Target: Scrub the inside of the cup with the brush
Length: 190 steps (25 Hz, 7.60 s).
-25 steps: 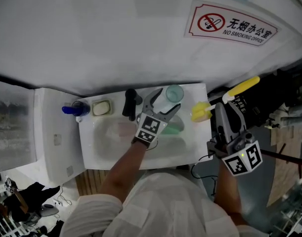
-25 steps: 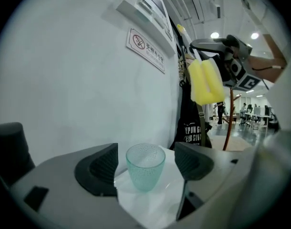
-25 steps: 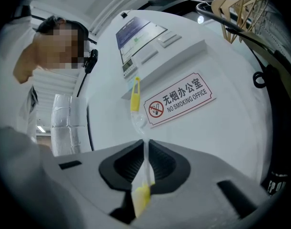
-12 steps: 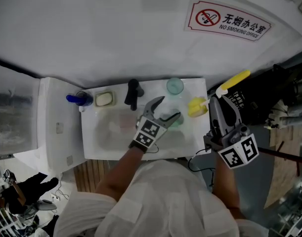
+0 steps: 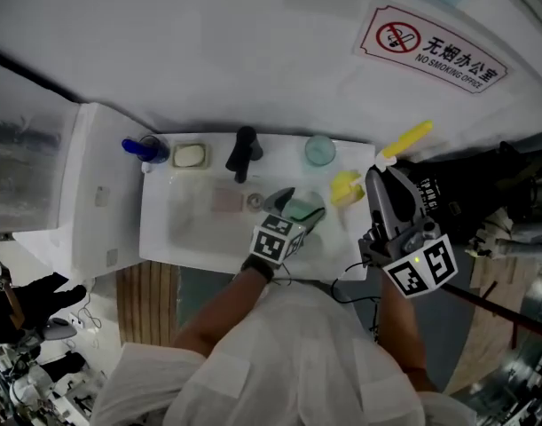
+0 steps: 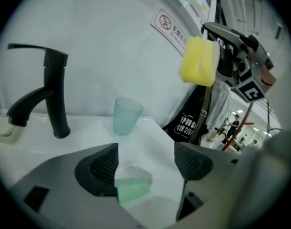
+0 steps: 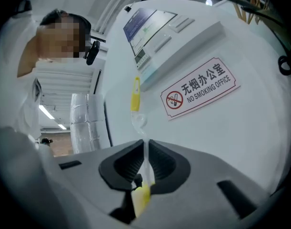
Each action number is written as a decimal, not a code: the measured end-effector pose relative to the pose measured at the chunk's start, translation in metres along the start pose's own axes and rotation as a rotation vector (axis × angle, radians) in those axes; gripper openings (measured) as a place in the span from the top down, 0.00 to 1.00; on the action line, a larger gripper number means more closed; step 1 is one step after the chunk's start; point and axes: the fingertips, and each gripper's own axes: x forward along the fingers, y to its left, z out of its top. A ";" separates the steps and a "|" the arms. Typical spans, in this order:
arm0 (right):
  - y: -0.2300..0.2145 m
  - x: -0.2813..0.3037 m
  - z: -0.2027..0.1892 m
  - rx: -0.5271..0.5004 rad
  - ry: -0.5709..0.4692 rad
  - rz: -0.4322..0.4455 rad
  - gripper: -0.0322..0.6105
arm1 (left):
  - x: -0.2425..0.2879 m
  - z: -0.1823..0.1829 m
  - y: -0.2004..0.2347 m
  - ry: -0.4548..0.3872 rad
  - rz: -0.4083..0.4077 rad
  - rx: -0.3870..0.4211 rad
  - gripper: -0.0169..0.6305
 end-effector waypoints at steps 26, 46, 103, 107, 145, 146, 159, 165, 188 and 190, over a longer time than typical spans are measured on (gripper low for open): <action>-0.005 0.018 -0.043 -0.004 0.151 0.208 0.90 | 0.067 -0.145 0.050 0.479 -0.045 -0.303 0.41; 0.008 0.015 -0.042 0.014 0.127 0.166 0.90 | 0.021 -0.086 0.020 0.544 -0.084 0.571 0.94; -0.107 -0.130 0.020 0.006 -0.087 -0.306 0.90 | 0.081 -0.026 -0.152 0.389 -0.424 1.484 0.54; -0.105 -0.129 0.021 -0.001 -0.082 -0.304 0.90 | 0.074 -0.012 -0.158 0.261 -0.457 1.275 0.46; -0.025 -0.096 0.037 -0.035 -0.109 -0.083 0.90 | 0.020 0.070 -0.168 0.101 -0.479 0.648 0.49; -0.016 -0.091 0.039 -0.038 -0.117 -0.063 0.90 | 0.009 0.080 -0.166 0.091 -0.469 0.627 0.49; 0.086 -0.017 0.031 -0.087 -0.094 0.149 0.90 | -0.099 0.131 -0.111 -0.002 -0.298 0.642 0.49; 0.134 0.020 0.002 -0.139 -0.024 0.212 0.90 | -0.145 0.132 -0.077 -0.020 -0.228 0.638 0.50; 0.244 0.086 -0.031 -0.136 -0.051 0.251 0.91 | -0.245 0.112 0.009 -0.070 -0.167 0.622 0.50; 0.245 0.090 -0.035 -0.119 -0.039 0.243 0.91 | -0.248 0.110 0.013 -0.068 -0.166 0.619 0.50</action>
